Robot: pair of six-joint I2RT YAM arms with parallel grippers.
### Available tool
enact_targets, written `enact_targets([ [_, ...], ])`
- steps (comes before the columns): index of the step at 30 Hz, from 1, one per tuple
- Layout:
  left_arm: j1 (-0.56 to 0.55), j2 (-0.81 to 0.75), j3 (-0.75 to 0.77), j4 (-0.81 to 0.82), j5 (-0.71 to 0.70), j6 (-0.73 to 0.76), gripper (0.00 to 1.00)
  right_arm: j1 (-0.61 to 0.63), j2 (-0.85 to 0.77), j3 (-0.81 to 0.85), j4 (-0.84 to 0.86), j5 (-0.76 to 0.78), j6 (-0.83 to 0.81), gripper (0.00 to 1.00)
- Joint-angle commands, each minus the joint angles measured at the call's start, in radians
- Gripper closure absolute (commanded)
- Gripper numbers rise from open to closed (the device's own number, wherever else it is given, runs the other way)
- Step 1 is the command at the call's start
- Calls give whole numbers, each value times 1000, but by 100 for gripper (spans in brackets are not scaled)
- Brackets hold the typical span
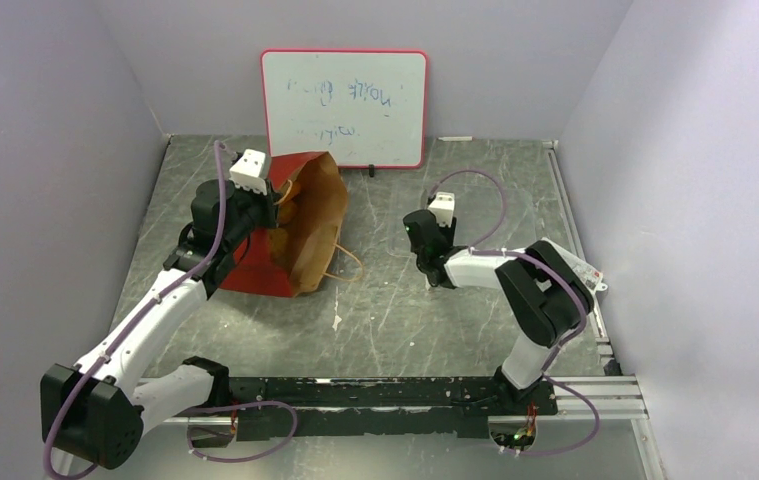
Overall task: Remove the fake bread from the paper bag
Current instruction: Pick up the clamp at the center of the board.
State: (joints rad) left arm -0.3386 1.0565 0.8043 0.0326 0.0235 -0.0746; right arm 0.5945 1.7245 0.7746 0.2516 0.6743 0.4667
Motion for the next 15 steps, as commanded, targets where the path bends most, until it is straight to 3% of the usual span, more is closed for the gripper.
enact_targets([
  [1,-5,-21,-10,28,6,15,93,-4,-76,-28,25,-29,-11,55],
  [15,-5,-43,-9,24,8,11,93,-5,-288,-50,-112,-141,13,57],
])
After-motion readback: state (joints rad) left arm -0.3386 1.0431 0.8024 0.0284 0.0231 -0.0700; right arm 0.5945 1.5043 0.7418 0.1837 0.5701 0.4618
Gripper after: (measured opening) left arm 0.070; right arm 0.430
